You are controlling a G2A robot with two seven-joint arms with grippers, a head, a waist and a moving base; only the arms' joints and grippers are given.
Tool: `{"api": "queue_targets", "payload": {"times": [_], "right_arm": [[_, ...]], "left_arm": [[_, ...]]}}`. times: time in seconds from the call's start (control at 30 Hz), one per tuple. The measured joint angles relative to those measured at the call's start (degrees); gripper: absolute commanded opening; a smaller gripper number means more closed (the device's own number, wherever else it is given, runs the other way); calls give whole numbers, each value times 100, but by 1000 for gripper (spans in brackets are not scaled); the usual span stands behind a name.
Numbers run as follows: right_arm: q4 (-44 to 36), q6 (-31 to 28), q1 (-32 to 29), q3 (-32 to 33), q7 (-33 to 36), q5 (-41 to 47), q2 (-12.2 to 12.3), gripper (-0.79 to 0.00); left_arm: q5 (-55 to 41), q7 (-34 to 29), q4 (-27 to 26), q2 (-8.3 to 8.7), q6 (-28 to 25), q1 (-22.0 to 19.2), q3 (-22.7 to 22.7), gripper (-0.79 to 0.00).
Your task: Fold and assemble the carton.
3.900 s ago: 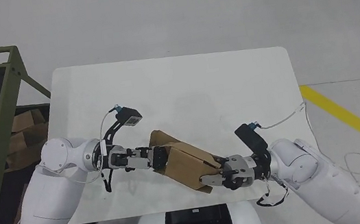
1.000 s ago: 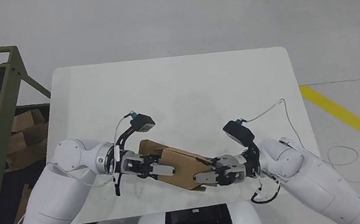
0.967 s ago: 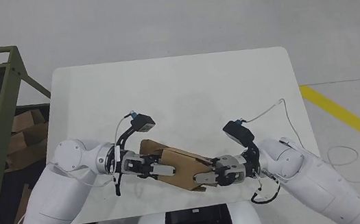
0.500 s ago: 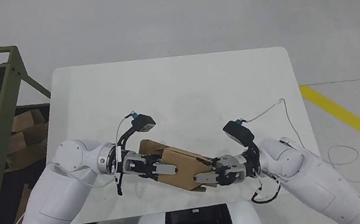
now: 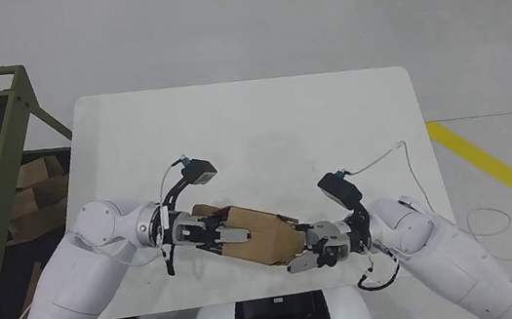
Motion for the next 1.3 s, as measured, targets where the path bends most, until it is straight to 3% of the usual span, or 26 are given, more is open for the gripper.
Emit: {"api": "queue_targets", "payload": {"times": [0.63,0.83,1.3], "right_arm": [[-1200,0,-1330,1449,-989,-1606,192,0],[-1315,0,-1556,1594,-1352,-1870,197,0],[-1314,0,-1553,1593,-1346,-1867,197,0]], "left_arm": [[-171,214,-43,123,-213,58,-250,-785],[-189,247,-58,140,-246,88,-291,-785],[-189,246,-57,139,-245,87,-290,-785]]}}
